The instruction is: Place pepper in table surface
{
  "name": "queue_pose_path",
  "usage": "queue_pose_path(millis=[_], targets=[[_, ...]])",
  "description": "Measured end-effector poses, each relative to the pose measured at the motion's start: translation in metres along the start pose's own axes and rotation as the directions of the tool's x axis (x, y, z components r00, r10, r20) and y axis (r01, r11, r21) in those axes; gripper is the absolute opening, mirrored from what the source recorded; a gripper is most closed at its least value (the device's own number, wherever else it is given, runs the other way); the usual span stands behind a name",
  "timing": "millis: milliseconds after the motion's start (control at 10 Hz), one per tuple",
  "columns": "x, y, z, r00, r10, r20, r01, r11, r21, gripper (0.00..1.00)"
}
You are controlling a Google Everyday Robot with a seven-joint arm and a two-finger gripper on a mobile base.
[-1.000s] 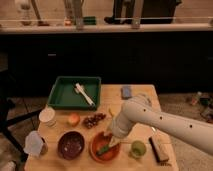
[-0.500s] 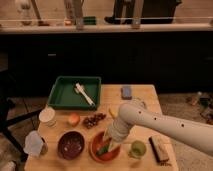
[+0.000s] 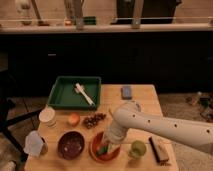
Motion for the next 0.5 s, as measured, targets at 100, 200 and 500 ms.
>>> queue_pose_path(millis=[100, 200, 500], targets=[[0.002, -0.002, 0.007, 1.000, -0.005, -0.011, 0.005, 1.000, -0.013, 0.51], [0.002, -0.005, 0.013, 1.000, -0.012, -0.015, 0.012, 1.000, -0.023, 0.51], [0.012, -0.009, 0.022, 1.000, 0.006, -0.002, -0.006, 0.999, -0.037, 0.51]])
